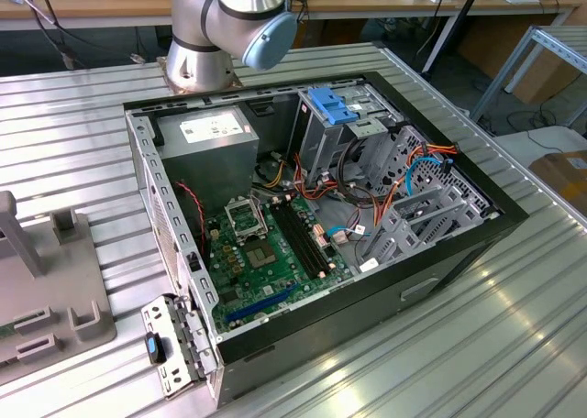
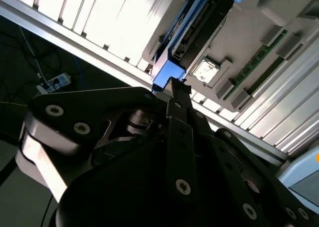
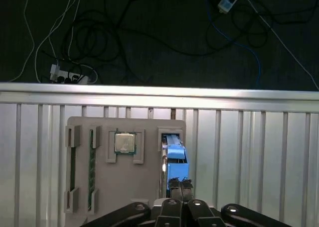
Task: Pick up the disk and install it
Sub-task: 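Pick up the disk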
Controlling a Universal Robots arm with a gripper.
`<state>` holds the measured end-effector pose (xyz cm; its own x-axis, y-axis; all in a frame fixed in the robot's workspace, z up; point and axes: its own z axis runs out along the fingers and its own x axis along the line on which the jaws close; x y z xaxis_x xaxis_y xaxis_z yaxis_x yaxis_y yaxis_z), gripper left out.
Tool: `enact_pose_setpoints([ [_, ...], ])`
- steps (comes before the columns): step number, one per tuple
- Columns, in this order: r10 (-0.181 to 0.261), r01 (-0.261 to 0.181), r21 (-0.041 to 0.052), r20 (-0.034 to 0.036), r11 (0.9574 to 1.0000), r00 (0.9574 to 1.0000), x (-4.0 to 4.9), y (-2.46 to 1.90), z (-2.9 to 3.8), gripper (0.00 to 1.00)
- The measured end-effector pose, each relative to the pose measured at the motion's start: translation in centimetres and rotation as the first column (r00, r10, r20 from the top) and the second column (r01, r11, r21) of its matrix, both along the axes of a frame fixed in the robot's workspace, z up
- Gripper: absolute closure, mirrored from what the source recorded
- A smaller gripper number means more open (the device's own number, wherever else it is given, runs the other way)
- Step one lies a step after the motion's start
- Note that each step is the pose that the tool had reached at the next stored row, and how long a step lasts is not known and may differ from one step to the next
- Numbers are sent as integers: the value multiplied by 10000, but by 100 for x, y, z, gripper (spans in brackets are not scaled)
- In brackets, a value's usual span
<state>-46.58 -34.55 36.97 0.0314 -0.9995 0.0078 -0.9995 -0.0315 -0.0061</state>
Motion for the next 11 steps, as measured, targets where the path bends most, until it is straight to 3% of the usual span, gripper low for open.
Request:
enact_pose_setpoints([
  [11,0,0,1,-1,10000,10000,0,0,-43,89],
])
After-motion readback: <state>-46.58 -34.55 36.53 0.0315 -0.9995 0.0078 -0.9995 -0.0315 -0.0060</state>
